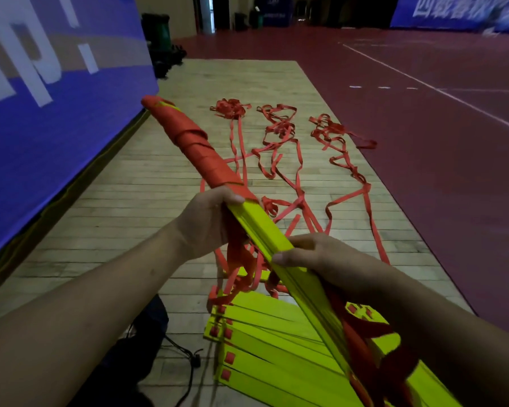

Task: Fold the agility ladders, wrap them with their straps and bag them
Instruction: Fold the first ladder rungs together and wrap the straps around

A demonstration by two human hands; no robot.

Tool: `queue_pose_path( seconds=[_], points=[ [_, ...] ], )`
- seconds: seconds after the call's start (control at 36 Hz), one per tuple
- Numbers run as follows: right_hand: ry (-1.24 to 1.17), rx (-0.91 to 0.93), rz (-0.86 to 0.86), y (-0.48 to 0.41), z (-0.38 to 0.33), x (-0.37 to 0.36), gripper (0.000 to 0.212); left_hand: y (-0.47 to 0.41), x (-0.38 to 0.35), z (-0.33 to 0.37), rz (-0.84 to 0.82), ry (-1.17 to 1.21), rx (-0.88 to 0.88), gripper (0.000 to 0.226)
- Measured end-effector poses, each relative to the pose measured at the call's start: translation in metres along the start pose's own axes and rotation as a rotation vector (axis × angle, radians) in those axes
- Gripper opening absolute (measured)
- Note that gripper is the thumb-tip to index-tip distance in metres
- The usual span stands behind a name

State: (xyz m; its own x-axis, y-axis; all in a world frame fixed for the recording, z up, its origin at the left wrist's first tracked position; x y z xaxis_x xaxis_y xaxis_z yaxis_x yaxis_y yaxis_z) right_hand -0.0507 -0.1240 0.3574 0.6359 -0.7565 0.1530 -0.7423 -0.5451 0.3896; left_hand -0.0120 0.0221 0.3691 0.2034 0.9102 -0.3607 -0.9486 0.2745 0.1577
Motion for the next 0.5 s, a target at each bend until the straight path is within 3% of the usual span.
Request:
queue_pose_path(
  seconds=[0.11, 0.25, 0.33, 0.5],
  points=[
    [0.038, 0.087, 0.029, 0.002, -0.008, 0.004, 0.027, 0.001, 0.001, 0.002, 0.016, -0.021, -0.016, 0.030],
    [0.049, 0.156, 0.074, 0.002, -0.011, 0.005, 0.033, -0.006, 0.007, -0.005, 0.062, -0.387, 0.054, 0.040],
    [0.081, 0.159, 0.166, 0.000, -0.007, 0.008, 0.037, -0.005, 0.008, -0.018, 0.110, -0.476, 0.139, 0.042],
    [0.652, 0.251, 0.307, 0.000, -0.011, 0.007, 0.033, -0.008, 0.005, -0.026, 0.217, -0.454, 0.114, 0.049]
  ],
)
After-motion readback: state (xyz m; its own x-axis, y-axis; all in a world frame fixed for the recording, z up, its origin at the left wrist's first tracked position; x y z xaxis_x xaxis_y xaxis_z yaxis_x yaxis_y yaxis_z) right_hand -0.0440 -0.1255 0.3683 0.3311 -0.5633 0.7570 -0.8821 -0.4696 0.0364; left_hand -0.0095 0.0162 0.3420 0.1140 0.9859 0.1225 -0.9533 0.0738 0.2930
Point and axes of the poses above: each hand's wrist, its own y-axis away from the middle knuckle, its own x-axis out of the back of the hand, z = x × y, the point moved 9 cm from there along -y, towards the middle knuckle, and after that the axes turned 1 degree about z, right-handed, at the moved point
